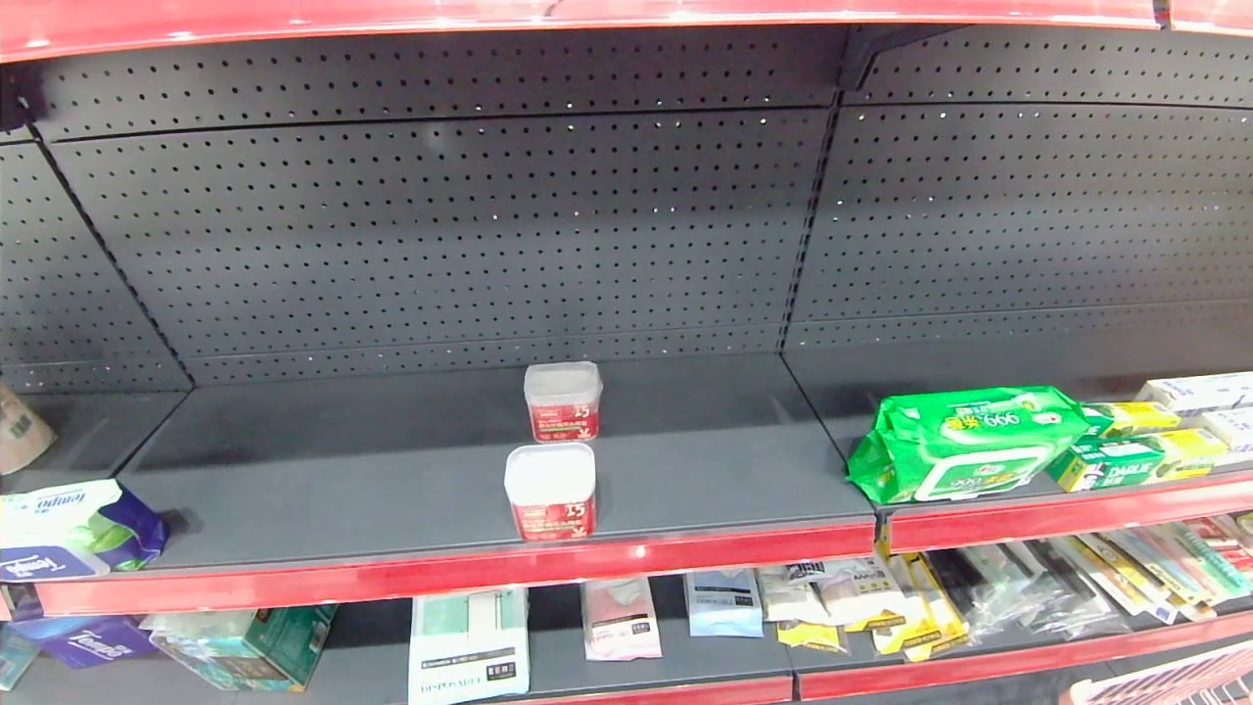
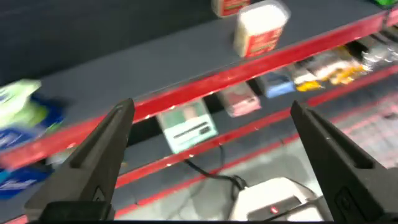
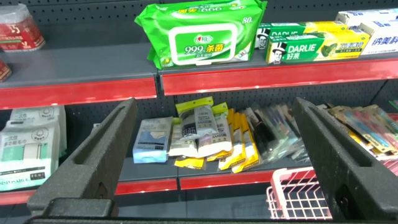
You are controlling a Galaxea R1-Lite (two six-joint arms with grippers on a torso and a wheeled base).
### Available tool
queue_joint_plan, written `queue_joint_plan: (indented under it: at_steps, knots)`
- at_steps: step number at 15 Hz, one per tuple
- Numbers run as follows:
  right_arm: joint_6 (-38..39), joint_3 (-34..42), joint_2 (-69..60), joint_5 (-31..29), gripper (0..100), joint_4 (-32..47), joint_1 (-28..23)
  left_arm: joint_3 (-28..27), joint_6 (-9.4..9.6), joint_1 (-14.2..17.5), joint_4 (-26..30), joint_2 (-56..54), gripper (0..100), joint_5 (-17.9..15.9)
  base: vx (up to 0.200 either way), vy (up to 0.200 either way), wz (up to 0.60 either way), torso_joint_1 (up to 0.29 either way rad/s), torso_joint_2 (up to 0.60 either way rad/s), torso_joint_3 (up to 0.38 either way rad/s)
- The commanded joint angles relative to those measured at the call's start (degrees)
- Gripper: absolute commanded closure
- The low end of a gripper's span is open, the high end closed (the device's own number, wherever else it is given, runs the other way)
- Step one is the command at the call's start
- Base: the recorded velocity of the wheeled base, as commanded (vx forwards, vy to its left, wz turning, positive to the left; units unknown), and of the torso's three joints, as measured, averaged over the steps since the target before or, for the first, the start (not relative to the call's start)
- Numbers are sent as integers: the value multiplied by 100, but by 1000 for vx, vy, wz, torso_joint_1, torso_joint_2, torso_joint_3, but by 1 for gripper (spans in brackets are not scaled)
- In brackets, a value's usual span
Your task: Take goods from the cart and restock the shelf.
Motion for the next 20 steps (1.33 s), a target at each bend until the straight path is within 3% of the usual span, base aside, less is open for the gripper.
queue_joint_plan:
  at_steps: [1, 3, 4, 5, 6, 7, 9, 20]
  knots:
    - [-5, 0, -1, 1, 0, -7, 10, 1247, 259, -15, 761, -2742, 0, 922, 0, 0, 0, 0, 0, 0]
    - [-5, 0, -1, 1, 0, 2, 10, 1510, 118, -15, 621, -2742, 0, 1617, 0, 0, 0, 0, 0, 0]
    - [4, 0, -1, 1, 0, 2, 10, 1809, -66, -15, 287, -2742, 0, 1643, 0, 0, 0, 0, 0, 0]
    - [4, 0, -1, 1, 0, -7, 10, 1915, -154, -15, 14, -2742, 0, 1494, 0, 0, 0, 0, 0, 0]
    - [4, 0, -1, 1, 0, -7, 1, 2108, -137, -15, -293, -2742, 0, 1142, 0, 0, 0, 0, 0, 0]
    - [4, 0, -1, 1, 0, -7, 10, 2161, -119, -15, -443, -2742, 0, 1045, 0, 0, 0, 0, 0, 0]
    - [4, 0, -1, 1, 0, 2, 1, 2231, -286, -15, -601, -2742, 0, 1054, 0, 0, 0, 0, 0, 0]
    - [4, 0, -1, 1, 0, 2, 1, 2231, -286, -15, -601, -2742, 0, 1045, 0, 0, 55, 0, 1, 0]
